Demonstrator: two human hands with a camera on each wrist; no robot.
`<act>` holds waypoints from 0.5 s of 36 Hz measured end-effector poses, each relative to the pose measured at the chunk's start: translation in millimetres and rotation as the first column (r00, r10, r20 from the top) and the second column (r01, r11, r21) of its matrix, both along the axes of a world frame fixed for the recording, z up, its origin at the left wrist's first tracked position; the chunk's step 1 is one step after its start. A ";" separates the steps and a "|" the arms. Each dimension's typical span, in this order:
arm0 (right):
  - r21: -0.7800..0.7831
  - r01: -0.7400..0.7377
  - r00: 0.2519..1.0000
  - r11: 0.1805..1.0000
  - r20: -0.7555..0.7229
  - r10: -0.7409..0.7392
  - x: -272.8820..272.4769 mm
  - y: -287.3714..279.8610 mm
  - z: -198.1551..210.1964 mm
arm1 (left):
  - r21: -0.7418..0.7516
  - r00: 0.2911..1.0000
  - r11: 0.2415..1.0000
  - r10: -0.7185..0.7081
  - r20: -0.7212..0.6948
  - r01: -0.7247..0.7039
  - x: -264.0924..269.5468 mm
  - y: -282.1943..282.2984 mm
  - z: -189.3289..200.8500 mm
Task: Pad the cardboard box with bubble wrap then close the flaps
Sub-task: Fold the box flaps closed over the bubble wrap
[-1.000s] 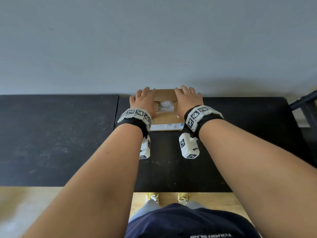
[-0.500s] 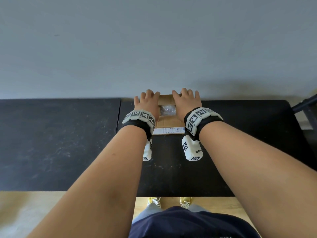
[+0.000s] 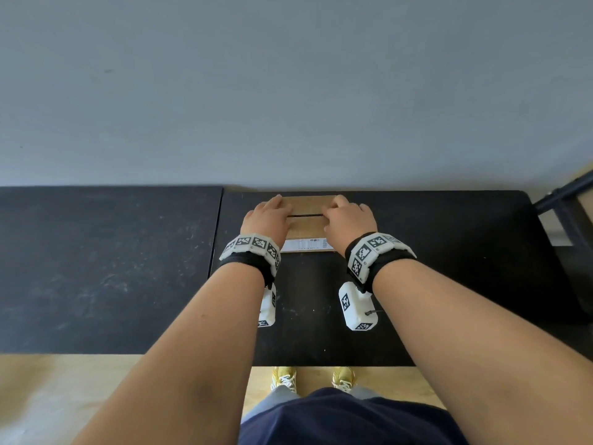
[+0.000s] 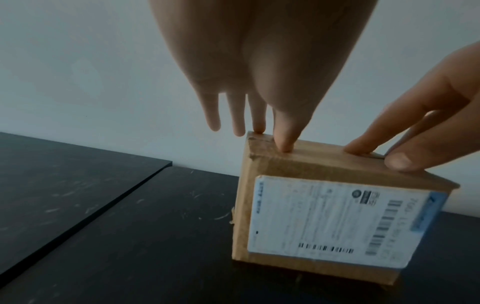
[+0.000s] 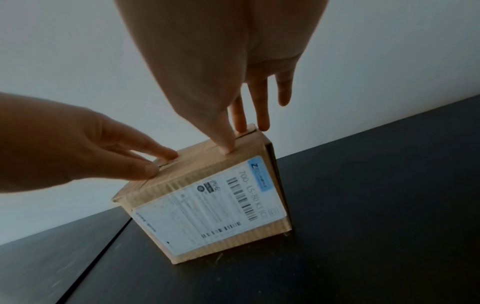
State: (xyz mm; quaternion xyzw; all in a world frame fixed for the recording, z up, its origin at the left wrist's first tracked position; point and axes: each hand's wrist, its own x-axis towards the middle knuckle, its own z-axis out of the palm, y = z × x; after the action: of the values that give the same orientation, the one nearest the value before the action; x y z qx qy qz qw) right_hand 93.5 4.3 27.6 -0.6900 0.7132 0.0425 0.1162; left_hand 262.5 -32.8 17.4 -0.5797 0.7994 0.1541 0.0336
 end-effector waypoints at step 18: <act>-0.092 -0.037 0.999 0.995 -0.001 0.037 -8.4 3.5 -9.2 | 0.061 1.000 0.998 0.017 0.013 -0.018 -14.0 3.9 -14.6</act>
State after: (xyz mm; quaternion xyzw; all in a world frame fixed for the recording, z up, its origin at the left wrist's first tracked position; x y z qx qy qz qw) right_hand 85.1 7.8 18.4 -0.7077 0.7015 0.0117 0.0836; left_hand 248.5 -28.9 2.8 -0.5865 0.7889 0.1751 0.0550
